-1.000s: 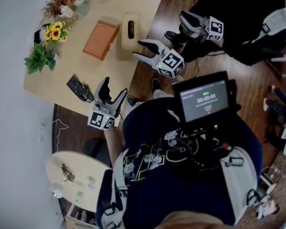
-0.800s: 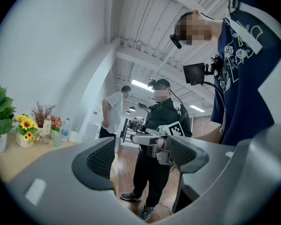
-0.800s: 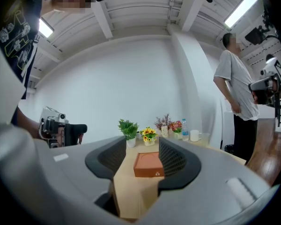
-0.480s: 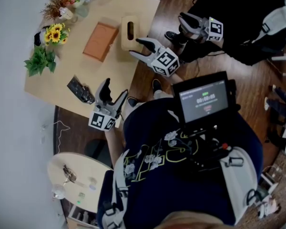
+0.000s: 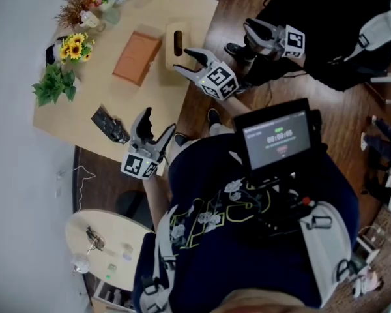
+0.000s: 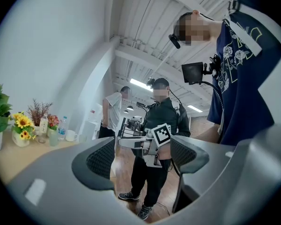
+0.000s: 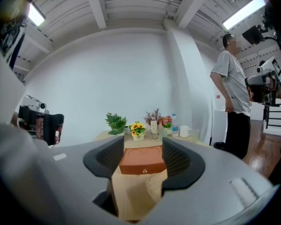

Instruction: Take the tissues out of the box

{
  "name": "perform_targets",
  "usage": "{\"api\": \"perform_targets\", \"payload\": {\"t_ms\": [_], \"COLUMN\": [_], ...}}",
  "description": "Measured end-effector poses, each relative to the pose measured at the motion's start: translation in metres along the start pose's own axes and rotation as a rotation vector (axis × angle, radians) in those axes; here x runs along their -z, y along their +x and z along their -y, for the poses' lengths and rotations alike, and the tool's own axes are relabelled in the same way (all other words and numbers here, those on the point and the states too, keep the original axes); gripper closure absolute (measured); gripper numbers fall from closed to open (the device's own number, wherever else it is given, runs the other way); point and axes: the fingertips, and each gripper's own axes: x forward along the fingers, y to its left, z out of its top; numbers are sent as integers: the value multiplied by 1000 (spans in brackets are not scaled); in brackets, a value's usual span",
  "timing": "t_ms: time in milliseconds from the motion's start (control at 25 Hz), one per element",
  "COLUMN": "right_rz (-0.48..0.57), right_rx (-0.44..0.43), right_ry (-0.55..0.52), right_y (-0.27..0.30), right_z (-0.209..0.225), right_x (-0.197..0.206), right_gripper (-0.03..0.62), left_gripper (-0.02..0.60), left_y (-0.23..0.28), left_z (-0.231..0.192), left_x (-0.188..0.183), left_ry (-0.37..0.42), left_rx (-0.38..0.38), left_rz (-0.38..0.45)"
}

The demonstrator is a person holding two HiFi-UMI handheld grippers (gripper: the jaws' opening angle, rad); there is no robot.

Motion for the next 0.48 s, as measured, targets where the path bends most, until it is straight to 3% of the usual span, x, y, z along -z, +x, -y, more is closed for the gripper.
{"api": "perform_targets", "payload": {"t_ms": [200,480], "right_rz": [-26,-62], "right_rx": [14,32], "right_ry": [-7,-15], "right_y": [6,13], "right_z": [5,12], "right_x": [9,15], "right_gripper": [355,355], "left_gripper": [209,209], "left_y": [4,7], "left_z": [3,5], "left_x": [-8,-13], "left_ry": [-44,-12], "left_rx": [-1,36], "left_rz": [38,43]}}
